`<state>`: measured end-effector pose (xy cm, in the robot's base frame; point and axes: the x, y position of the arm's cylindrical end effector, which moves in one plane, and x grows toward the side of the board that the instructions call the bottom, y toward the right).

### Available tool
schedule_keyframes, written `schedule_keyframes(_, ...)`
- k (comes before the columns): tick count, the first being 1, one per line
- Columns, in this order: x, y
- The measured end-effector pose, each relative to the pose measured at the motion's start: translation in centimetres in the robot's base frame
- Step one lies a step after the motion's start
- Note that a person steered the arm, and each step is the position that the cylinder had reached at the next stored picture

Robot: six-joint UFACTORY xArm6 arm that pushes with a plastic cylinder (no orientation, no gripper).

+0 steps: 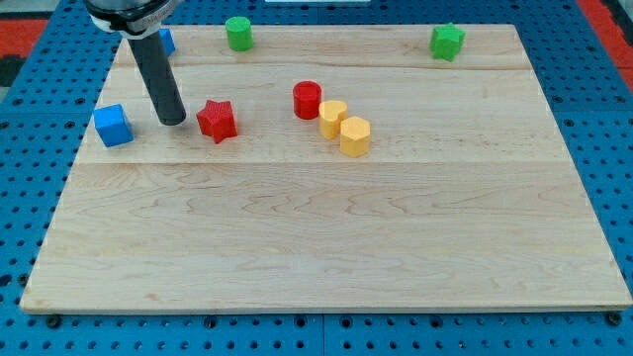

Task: Push the red blocks into the yellow blocks

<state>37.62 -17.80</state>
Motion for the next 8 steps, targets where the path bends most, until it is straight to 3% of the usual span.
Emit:
schedule_keyframes(2, 1.5, 0.6)
schedule_keyframes(4, 1.5, 11.6)
schedule_keyframes(6, 0.2, 6.3)
schedule_keyframes(8, -1.9, 14.3)
